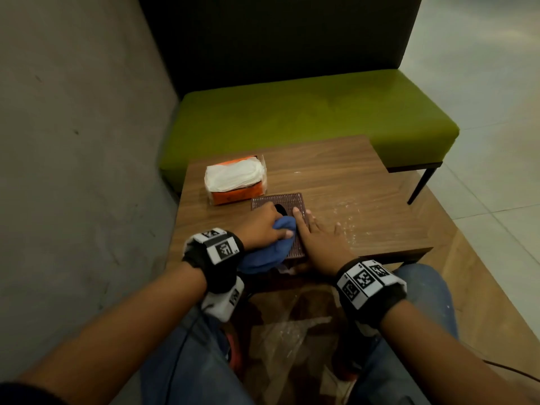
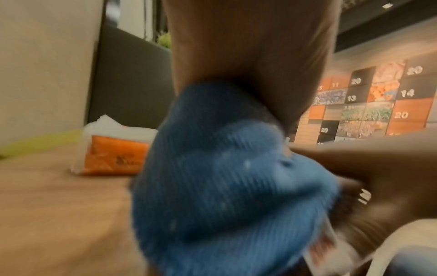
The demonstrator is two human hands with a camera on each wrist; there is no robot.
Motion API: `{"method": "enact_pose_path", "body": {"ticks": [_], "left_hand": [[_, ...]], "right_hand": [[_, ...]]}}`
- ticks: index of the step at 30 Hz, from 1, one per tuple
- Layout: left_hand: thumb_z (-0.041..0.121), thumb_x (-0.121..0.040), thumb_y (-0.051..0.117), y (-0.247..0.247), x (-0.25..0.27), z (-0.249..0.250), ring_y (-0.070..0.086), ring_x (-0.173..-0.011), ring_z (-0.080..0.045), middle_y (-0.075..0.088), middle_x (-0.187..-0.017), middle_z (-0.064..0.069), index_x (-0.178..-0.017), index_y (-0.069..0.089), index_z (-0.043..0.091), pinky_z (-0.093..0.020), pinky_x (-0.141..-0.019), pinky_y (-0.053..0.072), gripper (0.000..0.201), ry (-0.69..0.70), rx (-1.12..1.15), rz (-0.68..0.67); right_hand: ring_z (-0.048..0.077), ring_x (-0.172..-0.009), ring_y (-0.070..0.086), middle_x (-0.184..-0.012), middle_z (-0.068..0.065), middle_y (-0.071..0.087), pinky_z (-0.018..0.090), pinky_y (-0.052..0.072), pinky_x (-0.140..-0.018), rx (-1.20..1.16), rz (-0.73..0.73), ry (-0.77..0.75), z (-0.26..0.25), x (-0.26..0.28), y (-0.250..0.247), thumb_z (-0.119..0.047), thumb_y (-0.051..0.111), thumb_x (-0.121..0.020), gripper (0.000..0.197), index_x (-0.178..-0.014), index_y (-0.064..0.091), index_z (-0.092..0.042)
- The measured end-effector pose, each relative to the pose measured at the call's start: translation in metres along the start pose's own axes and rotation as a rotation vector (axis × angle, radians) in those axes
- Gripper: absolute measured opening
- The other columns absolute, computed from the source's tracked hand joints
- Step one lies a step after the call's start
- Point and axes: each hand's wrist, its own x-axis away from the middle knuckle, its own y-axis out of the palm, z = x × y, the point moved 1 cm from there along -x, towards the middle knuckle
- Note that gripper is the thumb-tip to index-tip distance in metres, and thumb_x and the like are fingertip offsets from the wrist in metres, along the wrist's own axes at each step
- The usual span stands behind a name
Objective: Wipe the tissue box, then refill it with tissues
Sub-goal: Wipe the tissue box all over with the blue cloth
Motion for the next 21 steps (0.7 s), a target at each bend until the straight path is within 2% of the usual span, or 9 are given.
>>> {"method": "enact_pose_path", "body": {"ticks": [2,3,5,8,10,13,15,18,21], "left_hand": [[0.039,-0.086,0.061,0.008,0.003,0.002,0.053,-0.078,-0.025,0.047,-0.086,-0.010,-0.063,0.048,0.018,-0.035,-0.067,0.039,0.034,-0.098,-0.005,0.116],[0.038,-0.087,0.061,0.009,0.005,0.003,0.052,-0.081,-0.025,0.047,-0.089,-0.011,-0.068,0.051,0.014,-0.034,-0.069,0.039,0.032,-0.078,-0.012,0.094],[0.029,-0.085,0.065,0.001,0.010,0.006,0.051,-0.079,-0.025,0.052,-0.091,-0.019,-0.078,0.059,-0.002,-0.029,-0.067,0.036,0.033,0.061,-0.011,-0.068],[0.020,-0.081,0.070,-0.018,0.013,0.013,0.049,-0.081,-0.022,0.055,-0.094,-0.013,-0.086,0.065,-0.004,-0.029,-0.071,0.037,0.025,0.265,-0.090,-0.251],[0.023,-0.081,0.069,-0.021,0.005,0.018,0.046,-0.084,-0.014,0.054,-0.100,-0.005,-0.092,0.067,0.003,-0.027,-0.075,0.037,0.022,0.299,-0.171,-0.224],[0.030,-0.084,0.062,-0.007,-0.003,0.023,0.057,-0.094,-0.020,0.061,-0.104,-0.004,-0.096,0.067,0.011,-0.032,-0.078,0.043,0.023,0.176,-0.198,-0.050],[0.033,-0.083,0.061,0.004,-0.004,0.025,0.062,-0.088,-0.024,0.063,-0.093,-0.007,-0.085,0.066,0.008,-0.036,-0.078,0.050,0.025,0.054,-0.126,0.037],[0.029,-0.083,0.061,0.011,-0.004,0.027,0.062,-0.076,-0.024,0.062,-0.081,-0.008,-0.072,0.062,0.007,-0.035,-0.069,0.050,0.024,0.014,-0.058,0.059],[0.022,-0.085,0.060,0.005,-0.006,0.025,0.060,-0.076,-0.027,0.062,-0.085,-0.015,-0.078,0.063,0.000,-0.036,-0.068,0.047,0.024,0.115,-0.051,-0.023]], "right_hand": [[0.025,-0.149,0.005,-0.161,0.014,-0.008,0.065,0.012,-0.112,-0.004,-0.012,-0.003,0.003,-0.001,-0.002,-0.051,0.068,-0.081,0.119,-0.149,-0.023,-0.018],[0.024,-0.150,0.004,-0.162,0.012,-0.008,0.065,0.011,-0.111,0.000,-0.018,-0.006,0.007,-0.001,-0.003,-0.052,0.070,-0.078,0.121,-0.149,-0.023,-0.021],[0.023,-0.150,0.000,-0.162,0.008,-0.008,0.067,0.010,-0.110,0.041,-0.037,-0.031,0.015,0.000,-0.010,-0.052,0.074,-0.073,0.125,-0.149,-0.022,-0.028],[0.026,-0.149,-0.006,-0.162,0.011,-0.007,0.070,0.007,-0.108,0.121,-0.093,-0.048,0.022,-0.007,-0.021,-0.048,0.078,-0.070,0.125,-0.148,-0.018,-0.040],[0.028,-0.149,-0.004,-0.162,0.012,-0.005,0.069,0.009,-0.108,0.134,-0.046,-0.026,0.021,-0.011,-0.027,-0.042,0.072,-0.079,0.106,-0.149,-0.008,-0.043],[0.032,-0.144,0.019,-0.159,0.014,0.013,0.058,0.024,-0.108,-0.037,0.184,0.025,0.022,-0.004,-0.014,-0.040,0.056,-0.090,0.081,-0.152,0.002,-0.039],[0.036,-0.140,0.026,-0.157,0.016,0.012,0.051,0.032,-0.109,-0.255,0.161,0.002,0.023,0.006,0.004,-0.038,0.067,-0.082,0.102,-0.153,-0.005,-0.028],[0.035,-0.144,0.017,-0.158,0.016,0.002,0.051,0.033,-0.110,-0.420,0.073,-0.040,0.027,0.006,0.020,-0.046,0.084,-0.062,0.138,-0.151,-0.018,-0.022],[0.036,-0.144,0.017,-0.157,0.015,0.003,0.054,0.029,-0.111,-0.395,0.105,-0.036,0.031,-0.006,0.013,-0.049,0.086,-0.058,0.137,-0.153,-0.010,-0.023]]}}
